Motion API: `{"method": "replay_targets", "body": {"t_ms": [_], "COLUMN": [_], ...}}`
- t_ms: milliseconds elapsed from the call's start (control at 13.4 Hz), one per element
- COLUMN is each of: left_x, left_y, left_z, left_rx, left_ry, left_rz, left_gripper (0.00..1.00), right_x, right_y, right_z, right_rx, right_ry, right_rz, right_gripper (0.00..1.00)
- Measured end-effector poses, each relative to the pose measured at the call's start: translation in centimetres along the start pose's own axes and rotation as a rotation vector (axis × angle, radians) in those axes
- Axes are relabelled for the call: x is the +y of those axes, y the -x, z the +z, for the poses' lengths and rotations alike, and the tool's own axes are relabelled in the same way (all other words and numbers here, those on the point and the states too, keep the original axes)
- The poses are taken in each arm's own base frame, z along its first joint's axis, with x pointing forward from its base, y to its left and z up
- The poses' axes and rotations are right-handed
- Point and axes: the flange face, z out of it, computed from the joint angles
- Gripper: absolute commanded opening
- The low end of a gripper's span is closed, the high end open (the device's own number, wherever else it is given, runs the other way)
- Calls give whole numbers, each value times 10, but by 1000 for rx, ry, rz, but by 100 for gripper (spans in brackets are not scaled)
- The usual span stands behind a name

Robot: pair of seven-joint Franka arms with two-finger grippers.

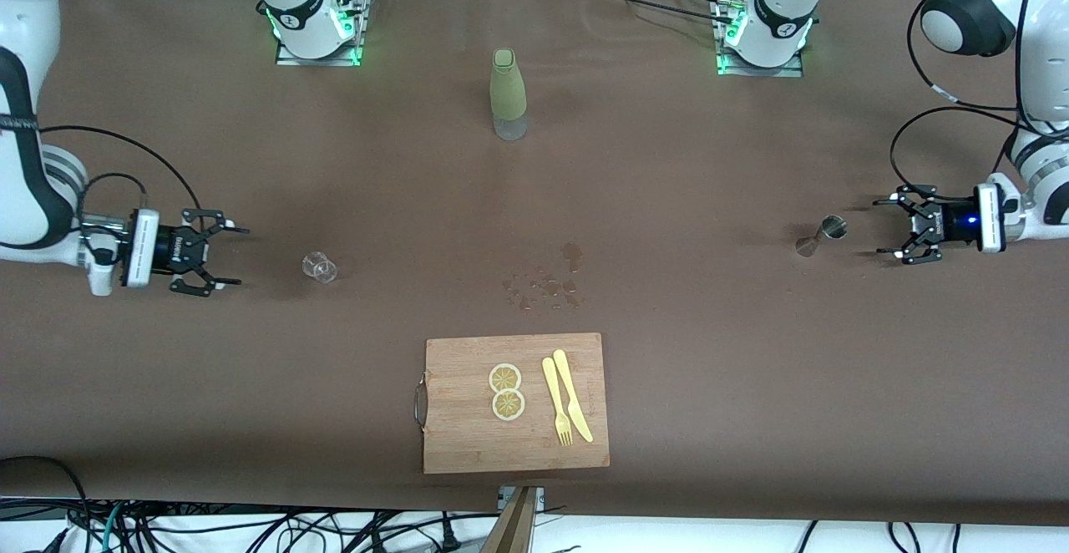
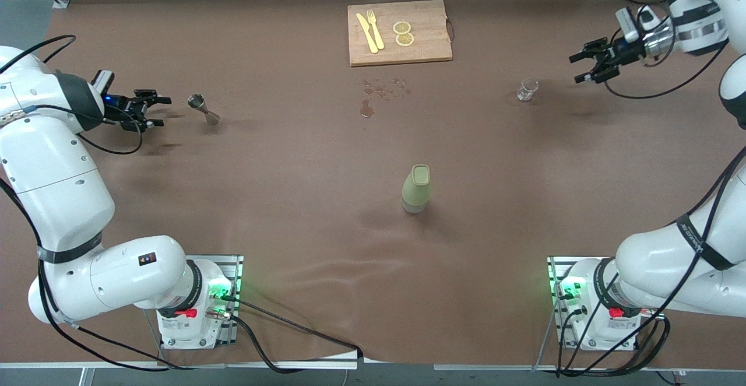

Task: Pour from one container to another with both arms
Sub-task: 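Lower the right gripper to the glass cup while the left gripper reaches the jigger, then grasp the glass cup with the right gripper while the left gripper grasps the jigger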

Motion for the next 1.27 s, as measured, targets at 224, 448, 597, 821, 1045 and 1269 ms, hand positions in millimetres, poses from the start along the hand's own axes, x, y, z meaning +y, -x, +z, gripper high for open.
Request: {"method": "replay_targets", "body": {"t_ms": [224, 448, 597, 821, 1045, 1269], "left_x": [-14, -20, -23, -26, -27, -29], "left_y": [10, 15, 16, 15, 14, 17], "left_z": [34, 52, 64, 71, 75, 83], "left_rx": [63, 89, 104, 111, 115, 125], "left_ry": [19, 43, 57, 67, 72, 81], "left_rz": [50, 77, 106, 153, 176, 189], "left_gripper": [100, 100, 100, 100, 100, 100], "right_x": [-8, -4, -3, -6, -6, -5], "right_y": [45, 50, 47, 49, 49, 44], "right_z": [46, 83, 109, 132, 134, 140], "right_rx": [111, 173, 195, 200, 211, 227], "right_ry": [46, 94, 93, 70, 78, 80], "right_rz": [-55, -113, -138, -147, -148, -151], "right_gripper": [100, 100, 100, 98, 57, 12]}}
